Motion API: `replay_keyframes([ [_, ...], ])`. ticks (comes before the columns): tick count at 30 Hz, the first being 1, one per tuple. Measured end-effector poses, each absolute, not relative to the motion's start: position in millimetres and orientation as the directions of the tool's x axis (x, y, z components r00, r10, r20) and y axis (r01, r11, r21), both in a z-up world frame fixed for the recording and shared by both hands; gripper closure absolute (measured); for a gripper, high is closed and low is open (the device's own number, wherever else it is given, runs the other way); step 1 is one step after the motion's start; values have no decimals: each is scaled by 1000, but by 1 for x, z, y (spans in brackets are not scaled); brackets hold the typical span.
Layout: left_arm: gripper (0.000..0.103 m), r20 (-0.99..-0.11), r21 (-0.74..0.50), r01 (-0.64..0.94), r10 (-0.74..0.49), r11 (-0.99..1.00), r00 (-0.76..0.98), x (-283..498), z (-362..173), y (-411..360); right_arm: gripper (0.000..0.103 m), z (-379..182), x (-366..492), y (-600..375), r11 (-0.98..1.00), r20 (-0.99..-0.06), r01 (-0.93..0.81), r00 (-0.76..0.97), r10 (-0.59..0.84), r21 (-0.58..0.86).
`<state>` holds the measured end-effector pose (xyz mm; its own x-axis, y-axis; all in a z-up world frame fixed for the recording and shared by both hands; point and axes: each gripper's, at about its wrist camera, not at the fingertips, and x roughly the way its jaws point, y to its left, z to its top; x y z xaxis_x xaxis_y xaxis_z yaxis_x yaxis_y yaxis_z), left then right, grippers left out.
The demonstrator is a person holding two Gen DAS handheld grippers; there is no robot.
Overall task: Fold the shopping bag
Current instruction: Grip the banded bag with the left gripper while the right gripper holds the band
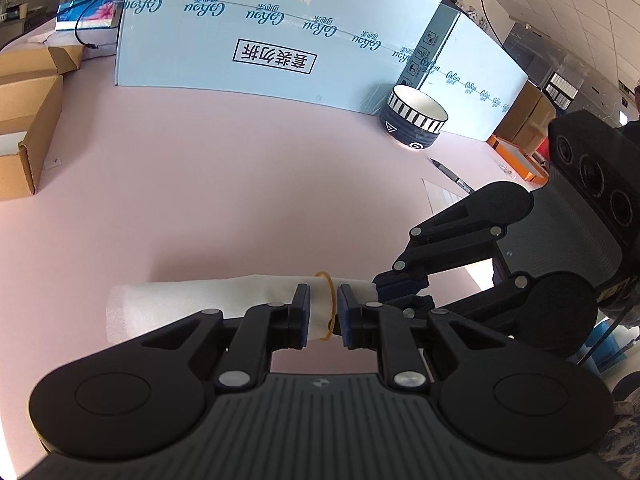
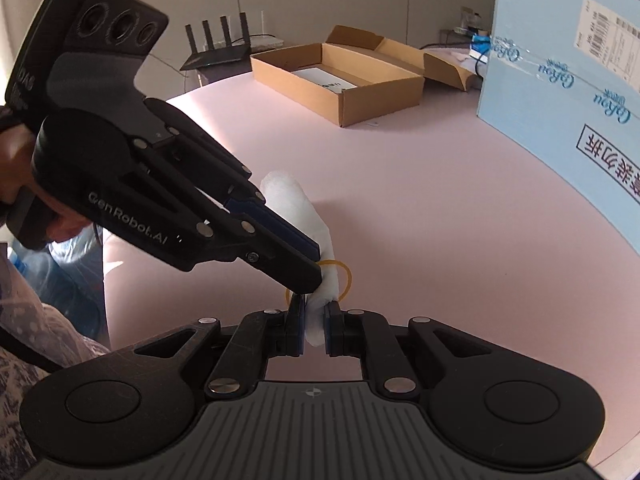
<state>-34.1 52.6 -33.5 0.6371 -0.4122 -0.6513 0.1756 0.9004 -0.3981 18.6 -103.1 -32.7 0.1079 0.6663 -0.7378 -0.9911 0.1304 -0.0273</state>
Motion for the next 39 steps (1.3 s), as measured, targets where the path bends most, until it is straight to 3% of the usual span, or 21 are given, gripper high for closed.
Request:
replay_keyframes([
  [6, 102, -685, -370, 202, -414, 907, 600, -35, -40, 48, 95, -42, 14, -104, 88, -737, -994, 112, 667, -71],
  [20, 102, -717, -280, 155, -314, 947, 623, -36, -33, 54, 95, -37, 25, -109, 158, -703, -987, 109, 703, 4],
  [33, 102, -736, -246, 178, -303, 953, 606, -26, -25, 39, 95, -44, 2, -102, 14, -704, -982, 147, 695, -190],
  [39, 102, -756, -220, 163, -273, 962, 594, -26, -29, 44, 95, -42, 21, -109, 122, -699, -991, 129, 703, -60],
])
